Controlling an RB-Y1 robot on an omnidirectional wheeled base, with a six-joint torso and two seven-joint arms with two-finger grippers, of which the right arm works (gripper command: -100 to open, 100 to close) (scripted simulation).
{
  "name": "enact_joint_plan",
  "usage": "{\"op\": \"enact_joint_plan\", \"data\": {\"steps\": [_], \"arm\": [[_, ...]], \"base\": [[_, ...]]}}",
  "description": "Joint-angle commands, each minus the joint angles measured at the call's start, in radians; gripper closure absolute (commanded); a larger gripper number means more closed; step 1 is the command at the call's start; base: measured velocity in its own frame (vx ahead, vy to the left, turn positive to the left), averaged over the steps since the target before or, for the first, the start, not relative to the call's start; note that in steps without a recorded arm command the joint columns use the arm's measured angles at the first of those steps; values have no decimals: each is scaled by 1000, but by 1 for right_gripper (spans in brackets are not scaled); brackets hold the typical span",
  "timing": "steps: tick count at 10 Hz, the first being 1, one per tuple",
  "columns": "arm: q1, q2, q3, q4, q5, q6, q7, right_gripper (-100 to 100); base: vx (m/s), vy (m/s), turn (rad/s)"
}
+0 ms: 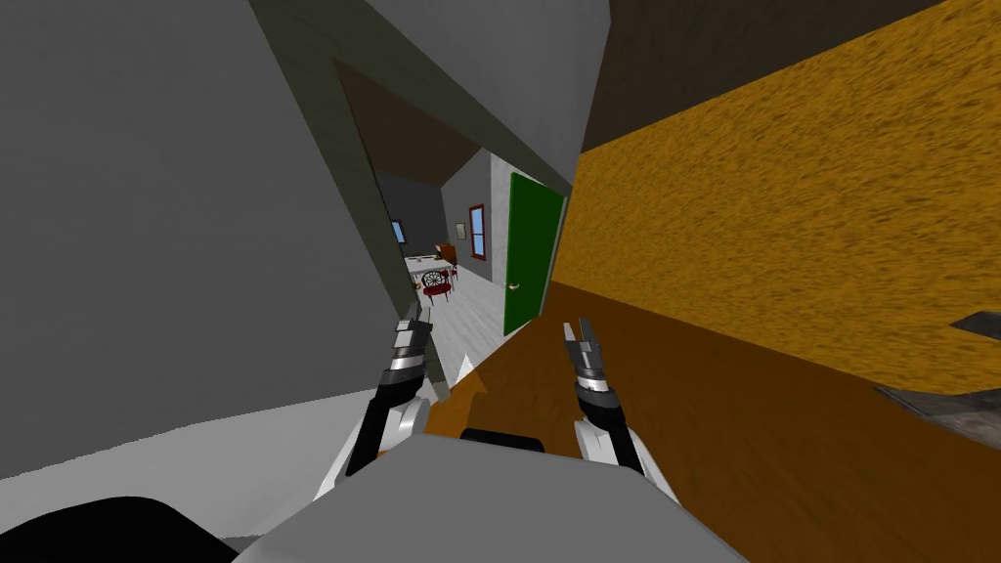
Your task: Push the door open
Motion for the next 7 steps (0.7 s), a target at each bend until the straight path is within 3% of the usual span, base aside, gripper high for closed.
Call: {"op": "enact_joint_plan", "data": {"steps": [1,7], "arm": [[-12,-1,6,33,6,-8,-2,-100],[-61,-15,24,149,25,-23,-15,-100]], "base": [[109,-39,30],[110,-49,34]]}}
